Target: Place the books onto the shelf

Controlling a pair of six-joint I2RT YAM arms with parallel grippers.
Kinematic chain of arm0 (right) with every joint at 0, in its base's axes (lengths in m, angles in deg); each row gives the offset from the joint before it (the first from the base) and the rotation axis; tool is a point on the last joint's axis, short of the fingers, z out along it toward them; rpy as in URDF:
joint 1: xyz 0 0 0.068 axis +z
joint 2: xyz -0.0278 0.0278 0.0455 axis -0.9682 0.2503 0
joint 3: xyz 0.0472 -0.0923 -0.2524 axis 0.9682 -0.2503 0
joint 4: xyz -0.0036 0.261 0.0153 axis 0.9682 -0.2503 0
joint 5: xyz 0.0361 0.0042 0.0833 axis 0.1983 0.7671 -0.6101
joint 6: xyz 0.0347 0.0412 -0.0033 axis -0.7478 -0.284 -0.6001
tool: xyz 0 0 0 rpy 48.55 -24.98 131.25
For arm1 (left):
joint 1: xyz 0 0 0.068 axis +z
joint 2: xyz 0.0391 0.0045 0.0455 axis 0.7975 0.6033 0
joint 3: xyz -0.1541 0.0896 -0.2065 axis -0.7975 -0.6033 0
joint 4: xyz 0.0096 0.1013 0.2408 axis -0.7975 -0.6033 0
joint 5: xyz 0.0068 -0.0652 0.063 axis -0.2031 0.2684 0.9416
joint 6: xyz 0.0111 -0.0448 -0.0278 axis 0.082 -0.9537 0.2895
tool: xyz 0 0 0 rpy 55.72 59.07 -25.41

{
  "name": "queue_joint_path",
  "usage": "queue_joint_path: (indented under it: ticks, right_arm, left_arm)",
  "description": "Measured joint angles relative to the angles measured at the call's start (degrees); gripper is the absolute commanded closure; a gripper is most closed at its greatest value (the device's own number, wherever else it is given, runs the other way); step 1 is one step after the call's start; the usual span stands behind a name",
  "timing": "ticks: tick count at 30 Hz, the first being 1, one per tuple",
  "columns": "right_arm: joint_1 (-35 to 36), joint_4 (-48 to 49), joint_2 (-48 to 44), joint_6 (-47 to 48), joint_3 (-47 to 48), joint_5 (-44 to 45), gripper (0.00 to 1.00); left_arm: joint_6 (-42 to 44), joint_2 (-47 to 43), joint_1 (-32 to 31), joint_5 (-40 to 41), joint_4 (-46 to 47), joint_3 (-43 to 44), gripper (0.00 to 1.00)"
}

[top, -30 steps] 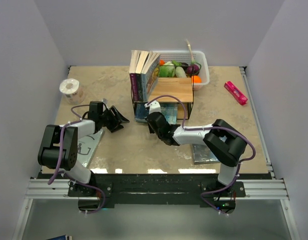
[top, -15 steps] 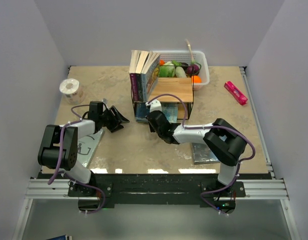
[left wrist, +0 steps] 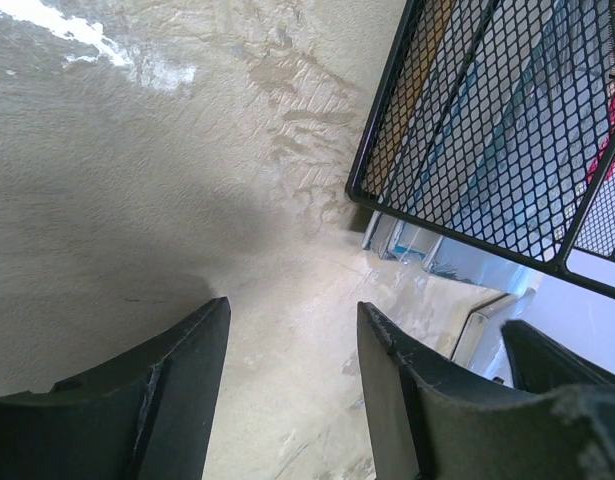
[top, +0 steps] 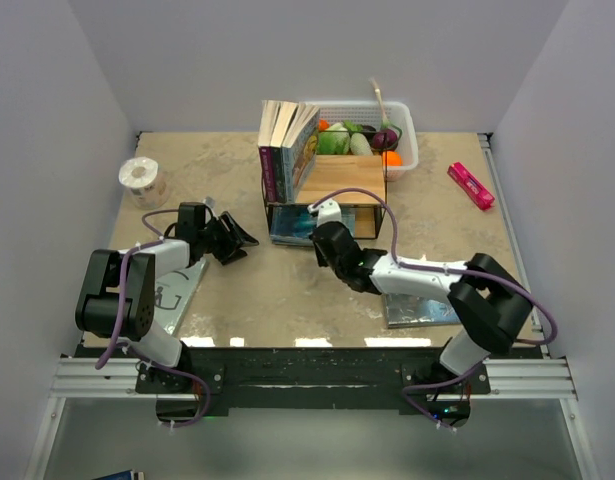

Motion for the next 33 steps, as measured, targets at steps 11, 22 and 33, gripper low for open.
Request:
queue_joint_path:
  ticks: [11,22,33]
  right_arm:
    - [-6.05,-2.80,-1.73,-0.31,-4.90,-0.57,1.00]
    - [-8.35,-3.76,2.71,-0.31,-2.71,-1.18,1.00]
    - [-8.39,-3.87,2.71,-0.31,-2.67,-1.18,1.00]
  left_arm:
    - [-0.02,0.92,0.00,-0.39,0.74,0.09,0.42]
    - [0.02,0.92,0.00,-0.44,0.81,0.46,0.42]
    - [0.00,0.92,0.00,-0.44,0.81,0.46,0.42]
